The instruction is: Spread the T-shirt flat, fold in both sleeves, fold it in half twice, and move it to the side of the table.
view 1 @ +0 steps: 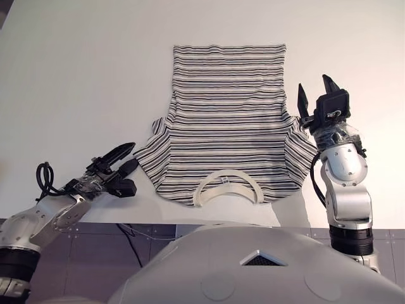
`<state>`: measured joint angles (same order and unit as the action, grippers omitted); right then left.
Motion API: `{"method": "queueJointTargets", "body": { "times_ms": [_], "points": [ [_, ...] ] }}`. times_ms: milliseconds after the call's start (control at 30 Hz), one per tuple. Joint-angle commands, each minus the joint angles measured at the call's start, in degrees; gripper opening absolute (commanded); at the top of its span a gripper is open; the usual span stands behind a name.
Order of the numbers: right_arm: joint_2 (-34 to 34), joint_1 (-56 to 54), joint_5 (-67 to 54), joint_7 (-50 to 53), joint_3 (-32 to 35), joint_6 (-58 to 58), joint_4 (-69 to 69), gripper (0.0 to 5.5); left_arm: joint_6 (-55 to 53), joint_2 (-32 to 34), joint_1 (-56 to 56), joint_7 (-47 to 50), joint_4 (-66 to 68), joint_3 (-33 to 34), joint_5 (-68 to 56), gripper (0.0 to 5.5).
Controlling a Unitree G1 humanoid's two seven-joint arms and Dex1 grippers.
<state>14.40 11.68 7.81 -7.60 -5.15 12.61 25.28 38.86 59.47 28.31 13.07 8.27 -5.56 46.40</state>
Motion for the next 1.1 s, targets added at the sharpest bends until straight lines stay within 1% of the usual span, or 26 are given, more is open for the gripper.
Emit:
{"method": "queueJointTargets", "body": {
  "times_ms": [33,100,133,200,267,367,500,600,633,700,900,1100],
  "points": [
    [-0.1,-1.1,0.1,-0.4,0.4,-0.2,-0.4,2.44,-2.6,-1.6,0.8,-1.6,8.6,-7.4,7.9,2.56],
    [0.0,-1.3,0.0,-0.5,0.5,-0.2,-0.4,2.44,-2.0,-1.7,-0.2,0.3,10.4,-9.7,9.4,2.25],
    [0.1,-1.4,0.0,-0.6,0.5,-0.1,-0.5,2.44,-1.8,-1.8,-0.8,1.3,11.4,-10.8,10.1,2.00],
    [0.1,-1.7,-0.1,-0.8,0.5,-0.1,-0.6,2.44,-1.9,-2.2,-1.9,3.0,13.3,-12.7,11.1,1.74],
    [0.2,-2.1,-0.2,-1.0,0.6,-0.1,-0.9,2.44,-2.2,-2.2,-2.2,3.4,13.5,-13.7,11.3,1.62],
    [0.2,-2.5,-0.1,-1.1,0.7,-0.1,-1.3,2.44,-2.7,-0.9,-1.0,0.4,8.3,-13.1,9.2,1.48],
    [0.0,-3.0,-0.1,-1.0,0.6,-0.2,-1.7,2.44,-3.5,0.2,-0.6,-1.1,4.5,-13.5,8.5,1.23],
    [0.0,-3.0,0.0,-1.1,0.6,-0.2,-1.7,2.44,-3.6,0.8,-0.5,-2.7,4.6,-14.0,7.2,1.23],
    [0.0,-3.0,0.0,-1.1,0.6,-0.2,-1.7,2.44,-3.4,1.1,-0.5,-3.1,4.6,-14.0,6.8,1.50],
    [-0.2,-2.7,0.0,-0.8,0.7,-0.4,-1.7,2.44,-2.8,1.6,-1.4,-3.8,5.3,-14.3,6.1,1.73],
    [-0.9,-2.0,0.5,0.1,0.3,-0.5,-1.3,2.44,-1.5,2.3,-3.5,-2.8,7.0,-16.1,8.4,2.23],
    [-0.8,-1.7,0.5,0.1,0.4,-1.0,-1.4,2.44,0.9,3.9,-2.5,-2.6,5.9,-18.0,9.1,2.31]
  ]
}}
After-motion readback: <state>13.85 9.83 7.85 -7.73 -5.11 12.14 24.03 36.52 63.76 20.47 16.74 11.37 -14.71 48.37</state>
